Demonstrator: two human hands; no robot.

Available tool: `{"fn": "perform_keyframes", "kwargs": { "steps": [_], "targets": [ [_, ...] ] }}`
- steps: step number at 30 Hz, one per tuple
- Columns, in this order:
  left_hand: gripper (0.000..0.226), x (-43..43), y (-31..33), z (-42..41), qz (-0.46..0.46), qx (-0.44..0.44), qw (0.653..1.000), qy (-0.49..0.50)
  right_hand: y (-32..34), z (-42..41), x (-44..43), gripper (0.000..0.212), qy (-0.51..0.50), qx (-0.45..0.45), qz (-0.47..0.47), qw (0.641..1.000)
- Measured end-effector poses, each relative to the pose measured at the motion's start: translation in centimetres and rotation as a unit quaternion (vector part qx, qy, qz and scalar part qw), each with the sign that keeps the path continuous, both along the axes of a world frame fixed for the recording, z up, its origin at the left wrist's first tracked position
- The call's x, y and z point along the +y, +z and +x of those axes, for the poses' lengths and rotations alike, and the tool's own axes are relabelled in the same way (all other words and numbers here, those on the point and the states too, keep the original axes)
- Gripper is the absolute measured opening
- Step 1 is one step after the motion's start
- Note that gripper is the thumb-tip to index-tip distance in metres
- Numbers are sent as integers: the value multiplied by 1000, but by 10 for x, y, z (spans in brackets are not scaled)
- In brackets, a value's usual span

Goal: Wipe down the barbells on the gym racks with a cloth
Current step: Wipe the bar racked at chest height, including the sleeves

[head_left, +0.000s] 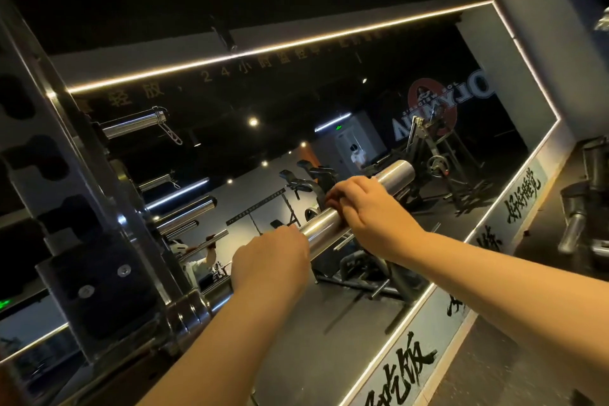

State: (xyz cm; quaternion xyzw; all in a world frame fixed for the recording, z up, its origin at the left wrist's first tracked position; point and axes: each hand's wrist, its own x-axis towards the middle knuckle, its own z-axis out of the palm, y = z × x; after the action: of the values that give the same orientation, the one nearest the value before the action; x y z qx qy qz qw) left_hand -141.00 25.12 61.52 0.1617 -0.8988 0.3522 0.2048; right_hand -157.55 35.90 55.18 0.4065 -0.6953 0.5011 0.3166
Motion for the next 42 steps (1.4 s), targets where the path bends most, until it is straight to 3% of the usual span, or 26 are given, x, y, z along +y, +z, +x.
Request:
{"fn": "perform_keyframes", "kwargs": {
  "steps": [4,9,12,17,24,27,31,38,42],
  "targets": [
    [35,5,-1,-10,-21,8,1000,-19,2,-31,25,31,-29,59,73,995],
    [33,8,-8,-4,-51,-13,999,-14,17,-55,34,29,-123,-52,58,989],
    [25,7,-6,-7,-38,8,999,-10,20,-27,18,22,-68,-16,90,994],
    [31,10,-10,-7,-43,11,999,-12,5,-5,16,35,11,80,107,991],
    [29,6,-11,-7,-37,23,999,-18,27,-61,35,30,-121,-75,60,988],
    [31,3,-12,-9,-41,34,998,-32,20,-42,18,24,-66,-41,45,996],
    [35,1,-12,-11,-24,61,997,-47,3,-32,28,33,0,44,71,997],
    [40,-1,-13,-13,-34,71,996,-38,28,-76,40,24,-117,-83,43,989],
    [37,-4,-16,-13,8,94,994,-61,16,-42,21,23,-47,-8,48,998]
  ]
}}
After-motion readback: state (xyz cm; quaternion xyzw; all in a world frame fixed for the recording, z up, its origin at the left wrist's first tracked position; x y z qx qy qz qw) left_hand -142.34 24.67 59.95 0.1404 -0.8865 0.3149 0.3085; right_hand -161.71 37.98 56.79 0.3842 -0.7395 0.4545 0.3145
